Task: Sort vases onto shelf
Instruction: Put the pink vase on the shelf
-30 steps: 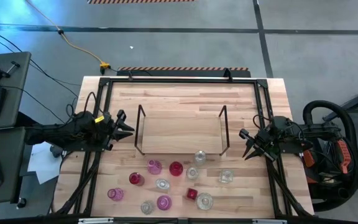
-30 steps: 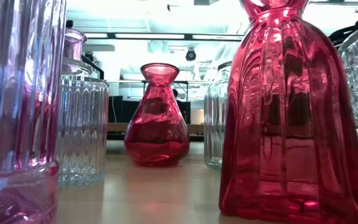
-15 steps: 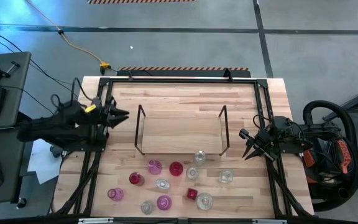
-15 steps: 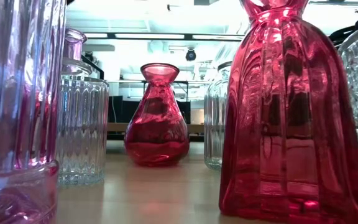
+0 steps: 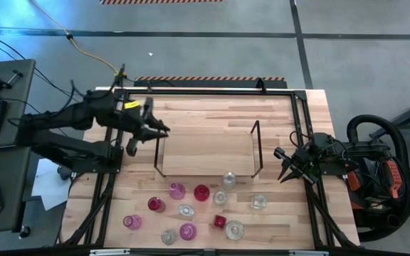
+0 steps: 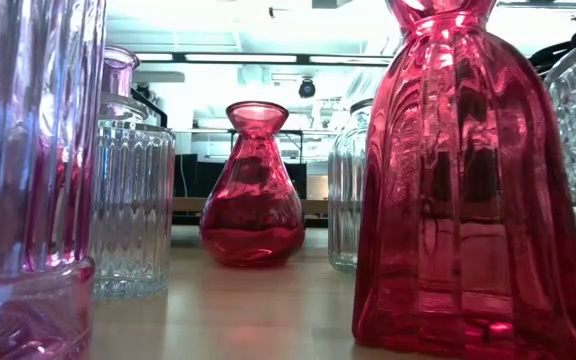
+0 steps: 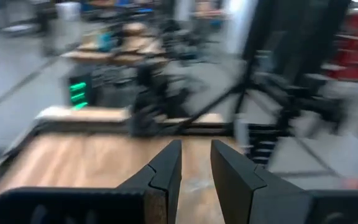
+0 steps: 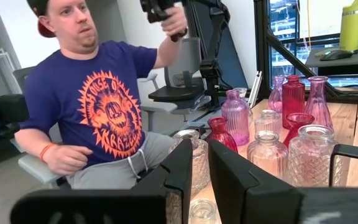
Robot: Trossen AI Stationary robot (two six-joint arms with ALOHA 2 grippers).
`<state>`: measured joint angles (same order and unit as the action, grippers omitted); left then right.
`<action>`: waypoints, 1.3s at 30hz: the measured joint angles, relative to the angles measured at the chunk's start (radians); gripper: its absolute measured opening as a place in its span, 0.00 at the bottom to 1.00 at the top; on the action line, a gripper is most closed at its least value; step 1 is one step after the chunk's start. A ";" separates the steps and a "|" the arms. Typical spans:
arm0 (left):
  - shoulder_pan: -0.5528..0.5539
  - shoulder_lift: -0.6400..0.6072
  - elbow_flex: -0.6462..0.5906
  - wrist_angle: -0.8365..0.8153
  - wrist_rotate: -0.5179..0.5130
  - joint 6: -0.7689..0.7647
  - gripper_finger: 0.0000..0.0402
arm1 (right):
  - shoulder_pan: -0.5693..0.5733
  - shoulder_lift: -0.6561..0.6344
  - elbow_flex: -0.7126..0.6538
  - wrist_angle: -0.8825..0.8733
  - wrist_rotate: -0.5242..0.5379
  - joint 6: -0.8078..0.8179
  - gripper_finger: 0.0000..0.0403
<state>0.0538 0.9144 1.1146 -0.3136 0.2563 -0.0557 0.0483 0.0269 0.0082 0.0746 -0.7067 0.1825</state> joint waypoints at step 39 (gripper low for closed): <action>-0.070 0.392 0.363 -0.559 -0.452 0.313 0.42 | 0.000 0.000 0.000 0.000 0.000 0.000 0.12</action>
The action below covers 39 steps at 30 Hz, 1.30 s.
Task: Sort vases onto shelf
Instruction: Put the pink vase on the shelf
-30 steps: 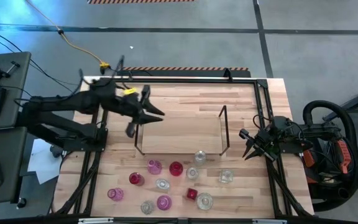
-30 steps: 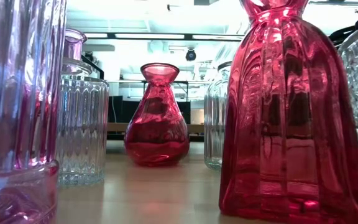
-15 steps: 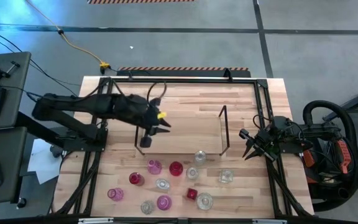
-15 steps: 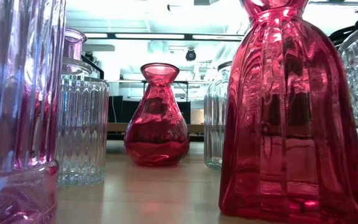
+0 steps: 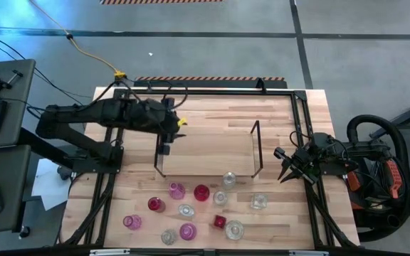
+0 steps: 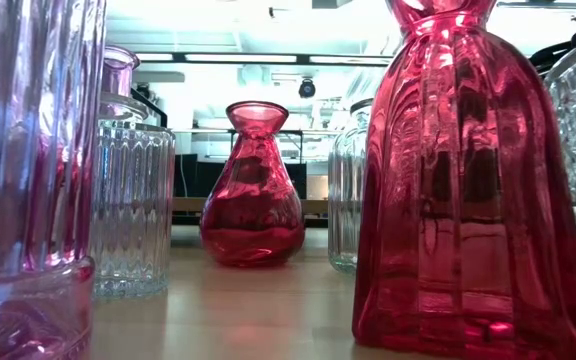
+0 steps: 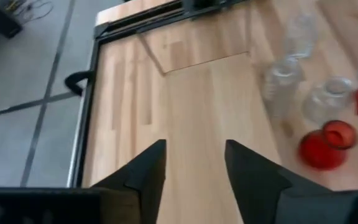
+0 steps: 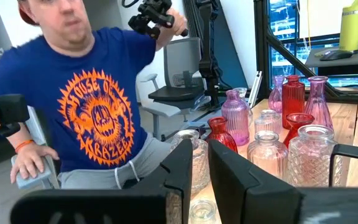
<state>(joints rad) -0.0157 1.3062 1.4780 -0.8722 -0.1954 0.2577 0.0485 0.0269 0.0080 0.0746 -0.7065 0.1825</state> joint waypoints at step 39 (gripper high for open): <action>-0.330 0.074 -0.001 -0.351 0.117 -0.385 0.54 | 0.000 0.000 0.000 0.000 0.000 0.000 0.12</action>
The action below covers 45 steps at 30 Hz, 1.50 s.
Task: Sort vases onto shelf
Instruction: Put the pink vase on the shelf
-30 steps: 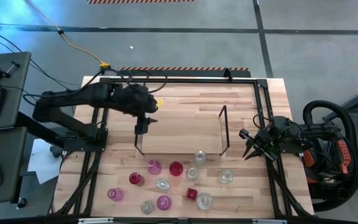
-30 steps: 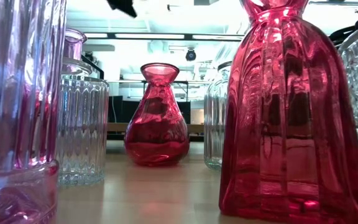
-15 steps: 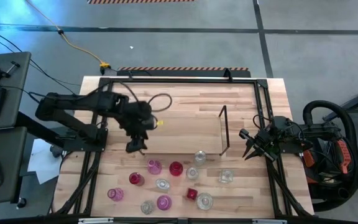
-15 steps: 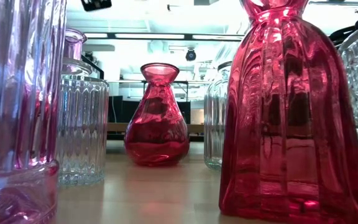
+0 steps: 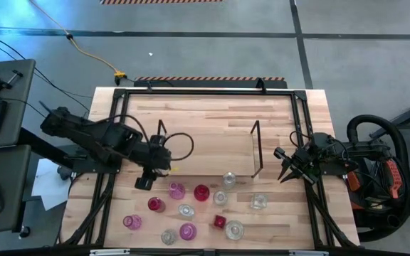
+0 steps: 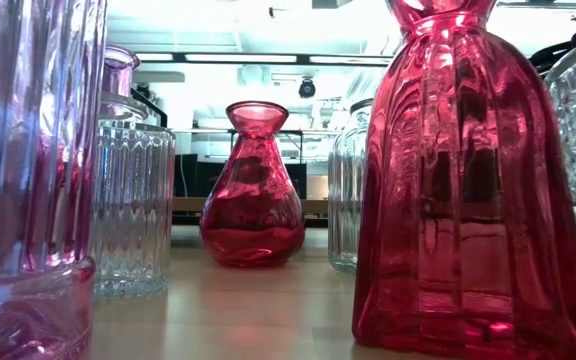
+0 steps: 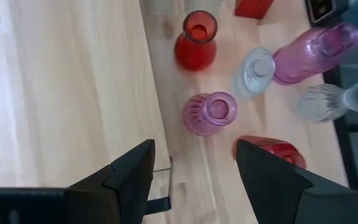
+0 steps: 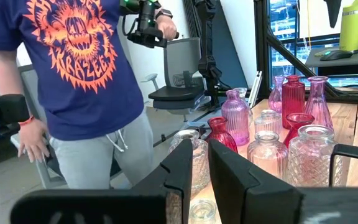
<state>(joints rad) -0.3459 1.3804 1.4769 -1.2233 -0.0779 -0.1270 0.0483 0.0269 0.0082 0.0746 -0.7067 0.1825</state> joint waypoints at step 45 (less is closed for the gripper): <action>0.019 0.260 -0.003 0.046 0.089 -0.156 0.54 | 0.000 0.000 0.000 0.000 0.000 0.000 0.12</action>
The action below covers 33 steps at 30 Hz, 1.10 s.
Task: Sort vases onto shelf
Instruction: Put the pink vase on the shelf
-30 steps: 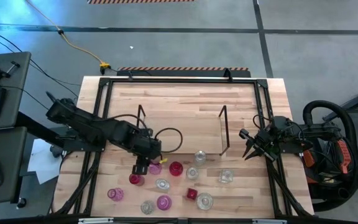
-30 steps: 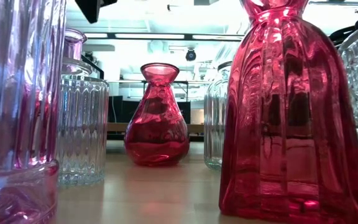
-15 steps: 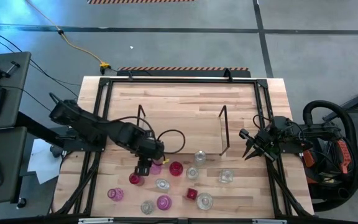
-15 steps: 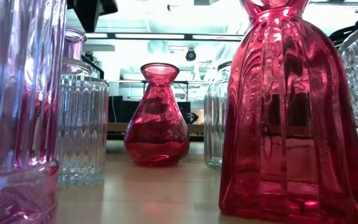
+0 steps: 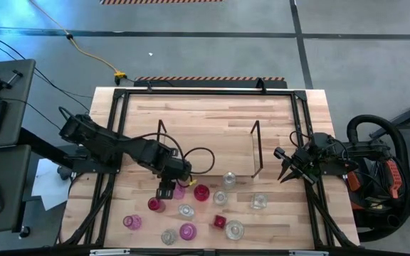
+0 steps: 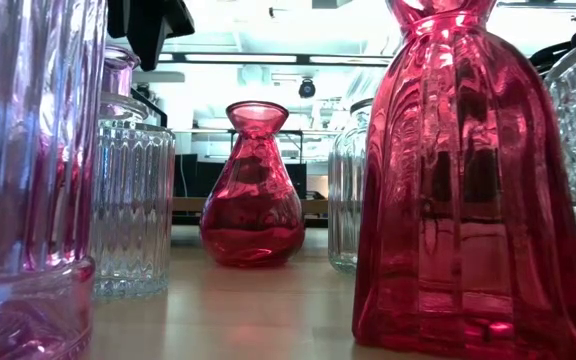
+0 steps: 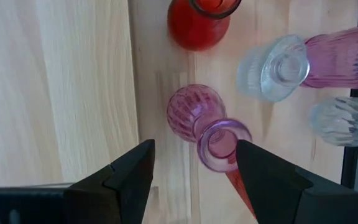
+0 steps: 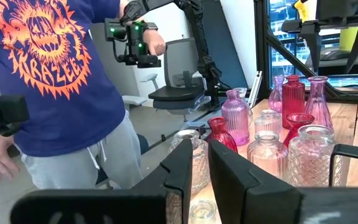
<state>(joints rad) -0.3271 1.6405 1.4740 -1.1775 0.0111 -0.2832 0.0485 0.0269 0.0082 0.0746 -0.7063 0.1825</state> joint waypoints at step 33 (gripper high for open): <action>-0.001 0.006 -0.030 0.023 0.010 -0.047 0.54 | 0.000 0.000 0.000 0.000 0.000 0.000 0.12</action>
<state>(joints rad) -0.3279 1.6467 1.4441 -1.1549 0.0216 -0.3305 0.0485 0.0269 0.0078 0.0746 -0.7067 0.1825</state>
